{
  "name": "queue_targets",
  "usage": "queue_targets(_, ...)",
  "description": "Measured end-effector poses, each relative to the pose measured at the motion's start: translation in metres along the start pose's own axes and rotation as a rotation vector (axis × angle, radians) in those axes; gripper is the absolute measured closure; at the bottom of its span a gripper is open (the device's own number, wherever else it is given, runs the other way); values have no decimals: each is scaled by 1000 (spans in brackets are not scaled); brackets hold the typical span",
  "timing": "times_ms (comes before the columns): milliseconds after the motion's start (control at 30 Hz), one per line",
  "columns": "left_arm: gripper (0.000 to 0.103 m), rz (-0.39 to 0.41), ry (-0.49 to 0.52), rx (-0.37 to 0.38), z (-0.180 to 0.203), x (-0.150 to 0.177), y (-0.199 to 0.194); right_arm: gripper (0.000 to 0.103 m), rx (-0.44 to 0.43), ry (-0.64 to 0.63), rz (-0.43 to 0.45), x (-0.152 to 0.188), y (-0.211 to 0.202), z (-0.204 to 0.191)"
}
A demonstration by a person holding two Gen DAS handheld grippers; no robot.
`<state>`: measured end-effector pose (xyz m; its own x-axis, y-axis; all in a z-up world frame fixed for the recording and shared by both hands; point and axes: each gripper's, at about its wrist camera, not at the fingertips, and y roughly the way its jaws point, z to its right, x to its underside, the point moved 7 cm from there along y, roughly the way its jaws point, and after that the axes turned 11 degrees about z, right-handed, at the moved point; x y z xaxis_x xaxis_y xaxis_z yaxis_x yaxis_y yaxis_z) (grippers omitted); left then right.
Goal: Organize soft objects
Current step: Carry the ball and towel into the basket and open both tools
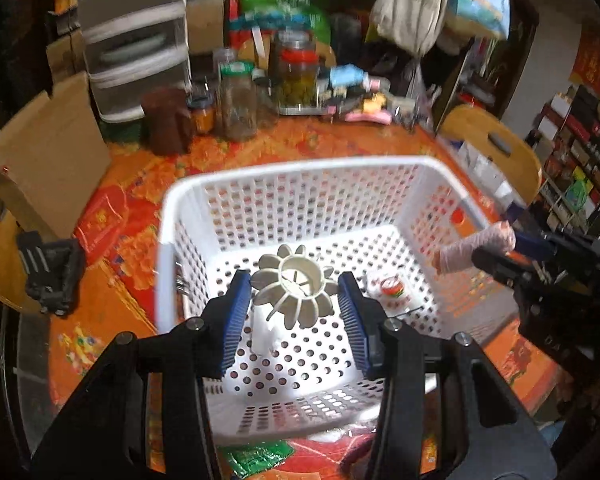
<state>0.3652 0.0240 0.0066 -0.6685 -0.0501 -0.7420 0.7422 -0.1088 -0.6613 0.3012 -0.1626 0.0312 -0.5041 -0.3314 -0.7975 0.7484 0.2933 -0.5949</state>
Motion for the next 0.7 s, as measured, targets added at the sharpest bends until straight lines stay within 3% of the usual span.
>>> queue_targets(333,61,-155,33,-33,8,41,70,73,12,12,-158,26,64,7)
queue_targets(600,60,-177,21,-46,4,48,76,72,28,4,-172,31,73,11)
queue_targets(700,52,-174,10,-35,5,49,76,72,28,0,-169,30,74,10)
